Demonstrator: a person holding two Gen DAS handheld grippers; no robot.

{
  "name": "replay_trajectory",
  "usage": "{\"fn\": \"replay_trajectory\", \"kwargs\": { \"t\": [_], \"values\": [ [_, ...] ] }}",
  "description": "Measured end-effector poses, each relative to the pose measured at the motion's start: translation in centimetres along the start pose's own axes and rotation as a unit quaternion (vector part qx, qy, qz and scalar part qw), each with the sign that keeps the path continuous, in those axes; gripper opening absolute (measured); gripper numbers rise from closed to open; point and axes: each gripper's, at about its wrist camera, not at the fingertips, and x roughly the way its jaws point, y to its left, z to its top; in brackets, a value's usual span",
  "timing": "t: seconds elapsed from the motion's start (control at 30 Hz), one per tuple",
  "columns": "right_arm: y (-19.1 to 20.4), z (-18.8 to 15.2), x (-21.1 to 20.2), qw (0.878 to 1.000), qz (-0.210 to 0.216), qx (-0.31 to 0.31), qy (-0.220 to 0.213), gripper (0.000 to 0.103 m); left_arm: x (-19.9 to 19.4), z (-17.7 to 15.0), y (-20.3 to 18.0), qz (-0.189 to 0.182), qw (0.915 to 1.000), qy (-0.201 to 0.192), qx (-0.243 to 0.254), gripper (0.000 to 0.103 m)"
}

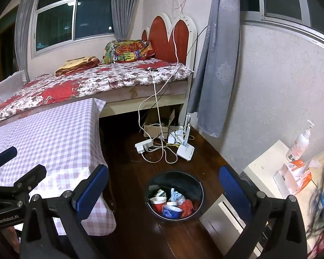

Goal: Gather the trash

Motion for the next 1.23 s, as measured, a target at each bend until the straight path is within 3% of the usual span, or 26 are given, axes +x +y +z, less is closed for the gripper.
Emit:
{"fn": "replay_trajectory", "kwargs": {
  "t": [1.0,1.23],
  "values": [
    [-0.37,0.05,0.02,1.000,-0.001,0.000,-0.001,0.103,0.09,0.02,0.37,0.008,0.9999,-0.006,0.005,0.103],
    [-0.85,-0.02,0.16,1.000,-0.004,0.002,0.000,0.103,0.49,-0.07,0.24,-0.009,0.9999,0.004,0.012,0.103]
  ]
}}
